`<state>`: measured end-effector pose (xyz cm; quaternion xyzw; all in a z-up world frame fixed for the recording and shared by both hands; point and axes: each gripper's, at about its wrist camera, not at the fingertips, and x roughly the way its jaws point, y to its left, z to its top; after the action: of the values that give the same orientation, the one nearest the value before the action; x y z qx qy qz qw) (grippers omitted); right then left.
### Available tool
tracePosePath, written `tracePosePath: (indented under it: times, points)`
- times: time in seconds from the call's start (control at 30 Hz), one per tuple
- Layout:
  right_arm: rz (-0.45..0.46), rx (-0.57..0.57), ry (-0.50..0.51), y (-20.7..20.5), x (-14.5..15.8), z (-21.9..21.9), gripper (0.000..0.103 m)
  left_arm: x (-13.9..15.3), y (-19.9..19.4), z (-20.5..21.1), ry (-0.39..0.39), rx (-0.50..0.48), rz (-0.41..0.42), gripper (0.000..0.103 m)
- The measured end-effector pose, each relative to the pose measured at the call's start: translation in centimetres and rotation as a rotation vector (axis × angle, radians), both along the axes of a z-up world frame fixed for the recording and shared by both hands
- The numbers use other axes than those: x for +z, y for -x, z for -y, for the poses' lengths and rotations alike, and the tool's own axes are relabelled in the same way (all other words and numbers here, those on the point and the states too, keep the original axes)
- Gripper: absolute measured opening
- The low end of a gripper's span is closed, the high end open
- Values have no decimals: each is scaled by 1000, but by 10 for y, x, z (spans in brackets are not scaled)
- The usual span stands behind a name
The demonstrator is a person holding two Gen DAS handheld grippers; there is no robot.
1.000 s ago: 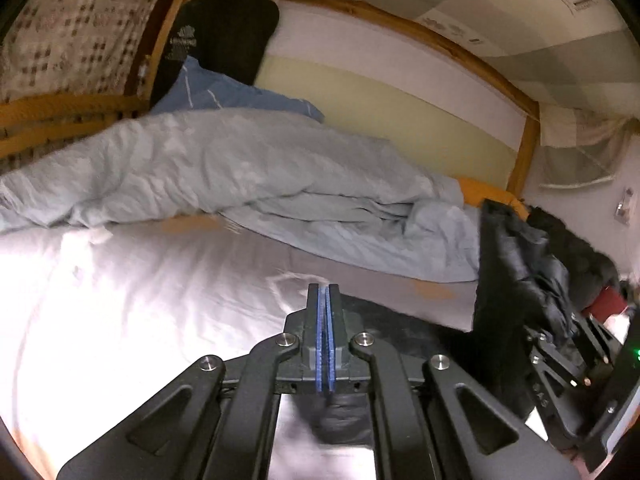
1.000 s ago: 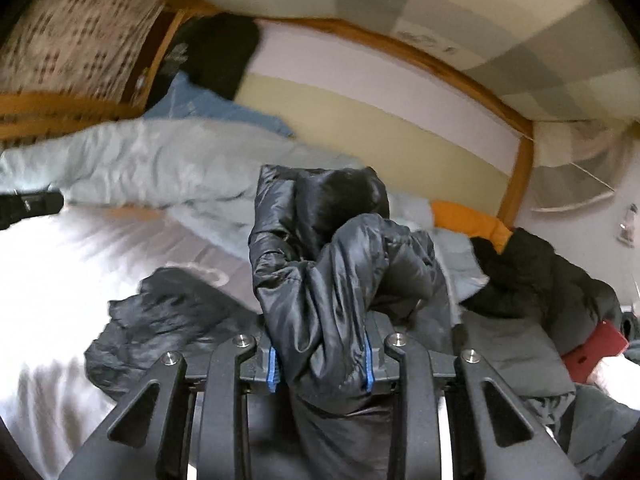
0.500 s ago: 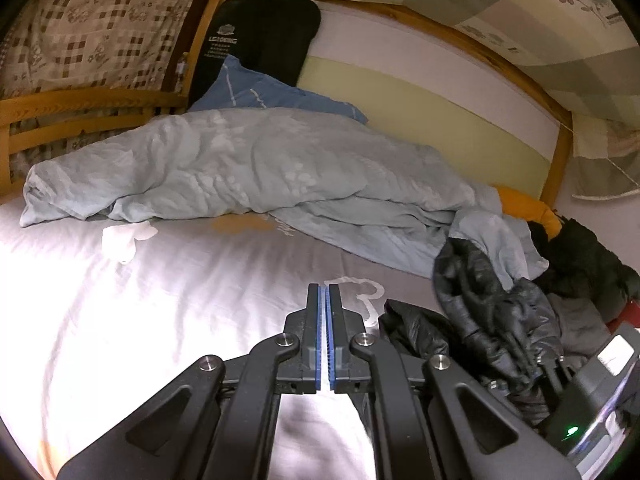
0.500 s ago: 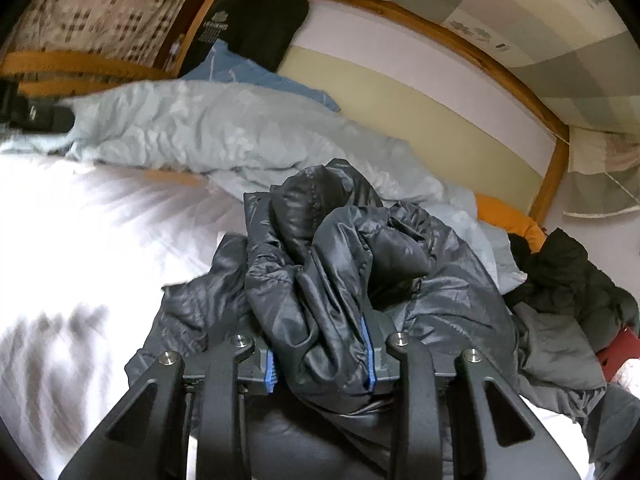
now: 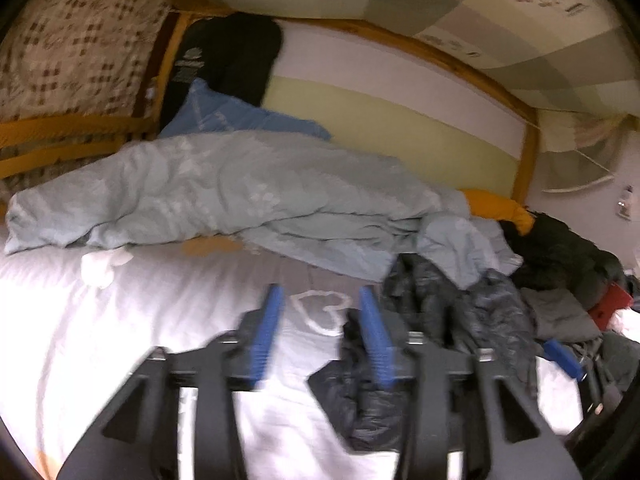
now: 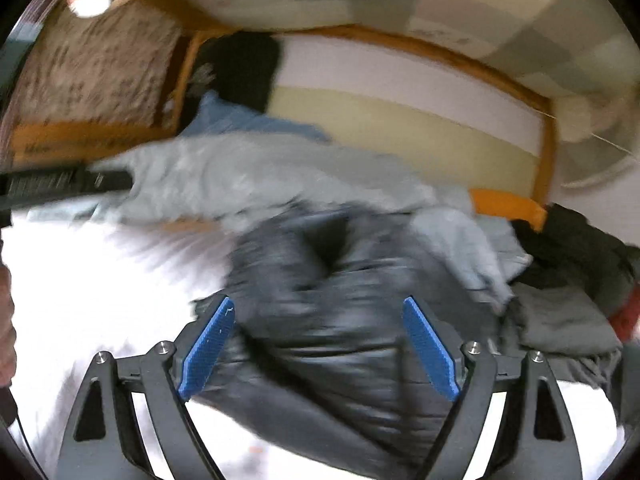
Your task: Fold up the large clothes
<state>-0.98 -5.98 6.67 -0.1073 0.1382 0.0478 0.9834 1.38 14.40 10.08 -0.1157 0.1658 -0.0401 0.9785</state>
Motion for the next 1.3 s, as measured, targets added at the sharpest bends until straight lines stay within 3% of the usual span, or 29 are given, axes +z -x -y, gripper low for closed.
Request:
tracePosePath:
  times: [0.03,0.1,0.23,0.3,0.4,0.47,0.57,0.6,0.63,0.67,0.7,0.73,0.87,0.93,1.03,1.3]
  points:
    - [20,-28,-18,4,5,16,87,2,1,7,-3,-36,7,67]
    - [48,-77,-32,8,11,45,84,5,1,23,-5,-100,11,78]
    - [27,-165,40,4,7,90,51,-3,-10,69,-42,-161,-30,85]
    - [-29,-158,-17,-6,-1,112,31,-9,-20,91,-78,-166,-59,85]
    - [-117,-100,-179,-23,-17,140,20,-5,-35,122,-165,-216,-56,85]
    - [-147,-20,-259,-29,-30,147,20,2,-50,139,-234,-219,-63,85]
    - [-182,85,-296,-40,-41,144,20,6,-74,152,-223,-314,-113,82]
    - [-185,104,-299,-42,-45,141,20,5,-79,156,-211,-369,-133,58]
    - [-188,117,-302,-44,-48,137,20,3,-81,158,-225,-363,-141,37]
    - [-194,129,-313,-46,-52,135,20,2,-82,159,-256,-320,-145,29]
    - [-199,142,-326,-49,-54,134,20,3,-82,158,-266,-298,-140,12]
    - [-202,153,-342,-51,-56,133,20,5,-80,152,-250,-279,-123,9]
    - [-166,145,-355,-47,-57,132,20,20,-73,121,-174,-198,-118,8]
    - [-141,117,-346,-42,-55,135,21,19,-76,113,-218,-132,-144,8]
    - [-141,97,-354,-41,-55,140,27,-1,-90,102,-267,-59,-224,8]
    - [-202,65,-389,-54,-68,151,27,-63,-107,79,-242,0,-399,9]
